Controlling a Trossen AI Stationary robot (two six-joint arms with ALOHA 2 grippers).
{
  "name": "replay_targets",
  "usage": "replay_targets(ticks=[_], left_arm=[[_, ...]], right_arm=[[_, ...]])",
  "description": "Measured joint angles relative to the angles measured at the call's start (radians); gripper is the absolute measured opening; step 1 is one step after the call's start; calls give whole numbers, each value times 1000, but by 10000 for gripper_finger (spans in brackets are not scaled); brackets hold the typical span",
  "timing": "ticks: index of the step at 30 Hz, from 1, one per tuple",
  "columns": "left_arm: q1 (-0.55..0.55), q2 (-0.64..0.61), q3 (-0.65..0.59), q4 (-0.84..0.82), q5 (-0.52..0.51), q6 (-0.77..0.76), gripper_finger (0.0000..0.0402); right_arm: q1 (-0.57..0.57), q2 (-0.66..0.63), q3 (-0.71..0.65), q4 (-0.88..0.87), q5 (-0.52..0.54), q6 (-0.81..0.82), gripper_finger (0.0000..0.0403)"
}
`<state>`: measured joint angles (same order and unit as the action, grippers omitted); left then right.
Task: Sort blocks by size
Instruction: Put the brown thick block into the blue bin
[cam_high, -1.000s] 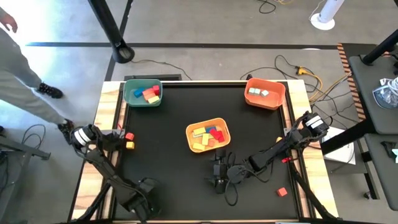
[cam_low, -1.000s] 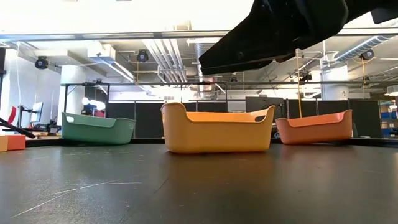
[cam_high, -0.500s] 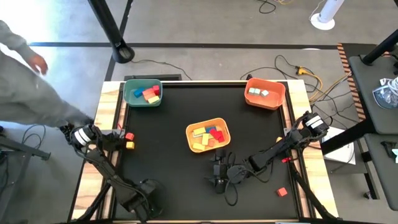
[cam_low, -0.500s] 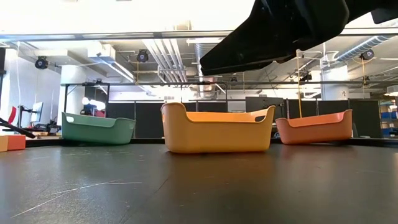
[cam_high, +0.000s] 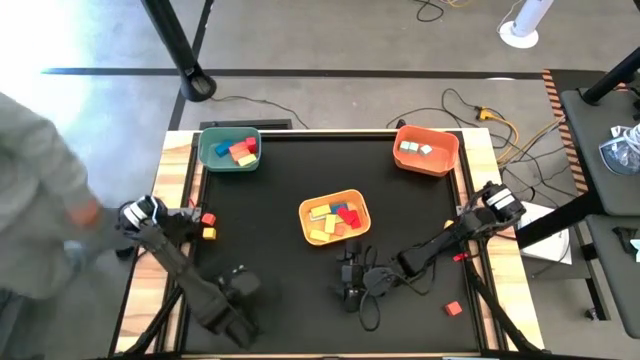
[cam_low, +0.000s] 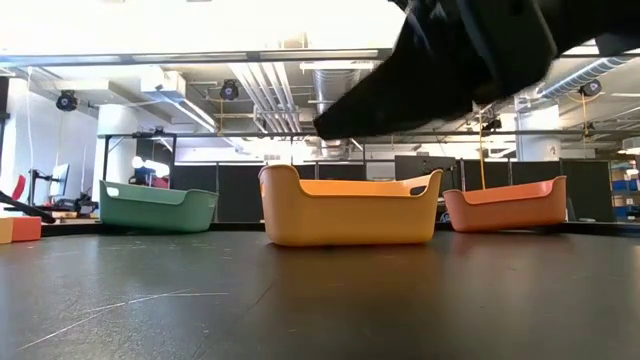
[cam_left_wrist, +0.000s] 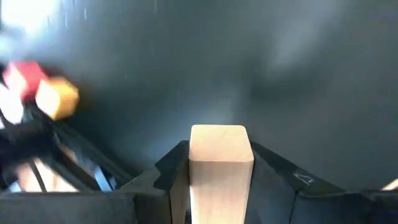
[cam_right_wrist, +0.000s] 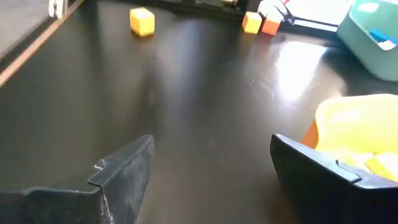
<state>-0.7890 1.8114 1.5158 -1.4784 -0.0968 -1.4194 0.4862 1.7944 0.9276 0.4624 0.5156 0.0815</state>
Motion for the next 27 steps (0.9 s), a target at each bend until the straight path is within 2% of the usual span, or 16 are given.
replay_targets(ticks=[6,11,19,27], left_arm=[[165,-21,5,-42,-60,268,122],[319,-75,2,-59,-176,438,122],[593,-150,2,-58,-415,590,122],[867,-157,0,-30,-491,754,123]], right_arm=[[0,20,0,-5,-26,-16,302],[0,19,0,-5,-26,-30,305],[5,17,0,-11,-26,-29,315],[14,16,0,-14,-26,-29,300]])
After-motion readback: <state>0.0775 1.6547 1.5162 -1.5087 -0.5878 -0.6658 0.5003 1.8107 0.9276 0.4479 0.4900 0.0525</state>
